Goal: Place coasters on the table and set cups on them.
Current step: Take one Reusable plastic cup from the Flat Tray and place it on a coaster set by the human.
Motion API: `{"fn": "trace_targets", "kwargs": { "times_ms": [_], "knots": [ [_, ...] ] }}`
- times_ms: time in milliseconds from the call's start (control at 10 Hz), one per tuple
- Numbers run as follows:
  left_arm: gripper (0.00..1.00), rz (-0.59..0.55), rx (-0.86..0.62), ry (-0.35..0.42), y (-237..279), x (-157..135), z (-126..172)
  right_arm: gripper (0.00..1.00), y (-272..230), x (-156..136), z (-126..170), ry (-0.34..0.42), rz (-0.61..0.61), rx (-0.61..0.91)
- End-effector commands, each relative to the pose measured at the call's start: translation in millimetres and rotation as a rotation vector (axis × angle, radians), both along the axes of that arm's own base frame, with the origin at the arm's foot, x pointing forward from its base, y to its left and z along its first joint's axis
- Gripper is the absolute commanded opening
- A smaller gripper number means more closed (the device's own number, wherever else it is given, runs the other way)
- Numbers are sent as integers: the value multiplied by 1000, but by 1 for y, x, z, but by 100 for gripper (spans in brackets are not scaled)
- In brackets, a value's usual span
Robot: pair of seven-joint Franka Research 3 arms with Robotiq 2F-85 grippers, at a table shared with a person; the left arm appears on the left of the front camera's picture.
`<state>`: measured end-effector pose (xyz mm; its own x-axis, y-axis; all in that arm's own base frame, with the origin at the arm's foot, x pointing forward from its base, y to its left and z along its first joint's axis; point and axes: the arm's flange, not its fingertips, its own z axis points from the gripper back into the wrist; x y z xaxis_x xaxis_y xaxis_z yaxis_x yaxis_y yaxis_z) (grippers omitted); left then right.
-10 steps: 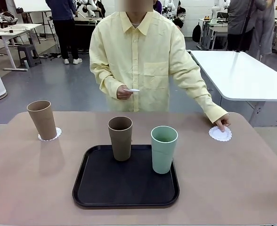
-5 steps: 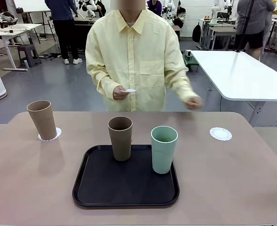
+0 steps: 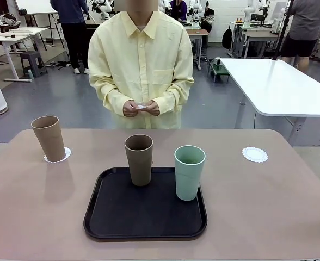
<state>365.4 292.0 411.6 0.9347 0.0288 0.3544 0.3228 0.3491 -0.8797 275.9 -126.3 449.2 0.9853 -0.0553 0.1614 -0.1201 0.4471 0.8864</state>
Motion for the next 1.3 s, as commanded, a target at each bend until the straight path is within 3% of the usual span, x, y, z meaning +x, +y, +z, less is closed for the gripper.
{"fn": "trace_targets", "kwargs": {
  "times_ms": [0,500,800,900,1200],
  "knots": [
    [100,6,-5,5,2,-1,1,100,0,2,0,-15,4,21],
    [100,6,-5,5,2,-1,1,100,0,0,0,0,0,0],
    [100,6,-5,5,2,-1,1,100,46,45,23,-235,227,-309],
    [100,6,-5,5,2,-1,1,100,67,59,32,-347,347,-331],
    [100,6,-5,5,2,-1,1,100,128,101,29,-572,552,-434]
  ]
}}
